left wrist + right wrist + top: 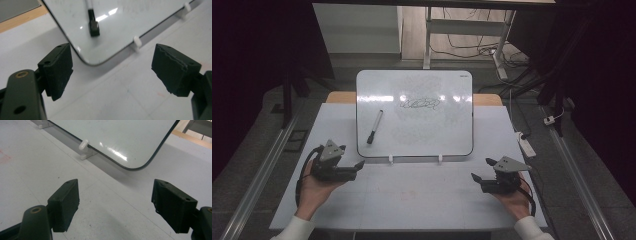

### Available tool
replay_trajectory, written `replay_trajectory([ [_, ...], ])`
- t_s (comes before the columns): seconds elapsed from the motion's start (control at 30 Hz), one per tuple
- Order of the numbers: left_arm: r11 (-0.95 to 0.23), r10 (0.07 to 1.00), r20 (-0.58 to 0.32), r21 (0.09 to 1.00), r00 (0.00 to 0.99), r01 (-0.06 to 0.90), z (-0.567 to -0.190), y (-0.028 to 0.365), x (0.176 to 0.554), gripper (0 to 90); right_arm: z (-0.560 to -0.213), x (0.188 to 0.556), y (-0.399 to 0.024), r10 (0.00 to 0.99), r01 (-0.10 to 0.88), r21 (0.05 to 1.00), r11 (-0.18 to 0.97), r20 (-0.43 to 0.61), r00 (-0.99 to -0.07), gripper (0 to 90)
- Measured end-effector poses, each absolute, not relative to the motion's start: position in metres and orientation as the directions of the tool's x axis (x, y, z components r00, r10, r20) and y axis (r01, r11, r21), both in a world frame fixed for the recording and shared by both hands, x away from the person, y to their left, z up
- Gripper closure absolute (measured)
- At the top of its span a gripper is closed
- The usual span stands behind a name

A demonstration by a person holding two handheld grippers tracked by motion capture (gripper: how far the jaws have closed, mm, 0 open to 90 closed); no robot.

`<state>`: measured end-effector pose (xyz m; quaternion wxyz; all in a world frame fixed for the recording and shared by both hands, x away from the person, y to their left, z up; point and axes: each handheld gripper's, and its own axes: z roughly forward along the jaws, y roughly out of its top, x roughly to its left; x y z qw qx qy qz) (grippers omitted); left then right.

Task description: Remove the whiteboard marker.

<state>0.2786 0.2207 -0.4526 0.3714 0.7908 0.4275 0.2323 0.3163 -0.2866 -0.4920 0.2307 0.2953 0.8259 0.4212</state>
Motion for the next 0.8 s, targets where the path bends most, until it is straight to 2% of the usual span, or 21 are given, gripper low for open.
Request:
replay_trajectory([
  [0.47,-0.382,0.846,0.081,0.782,0.527,0.493,-0.431,0.192,0.331,22.6,-0.495,0.317,-0.283,0.679,0.298,0.823,0.483,-0.138,-0.721,22.9],
  [0.67,-0.395,0.858,0.127,0.783,0.498,0.480,-0.421,0.184,0.356,24.6,-0.496,0.317,-0.282,0.678,0.299,0.819,0.489,-0.141,-0.721,23.2],
  [0.8,-0.409,0.863,0.169,0.787,0.475,0.462,-0.420,0.177,0.374,29.2,-0.497,0.318,-0.282,0.680,0.303,0.815,0.493,-0.144,-0.719,23.3],
])
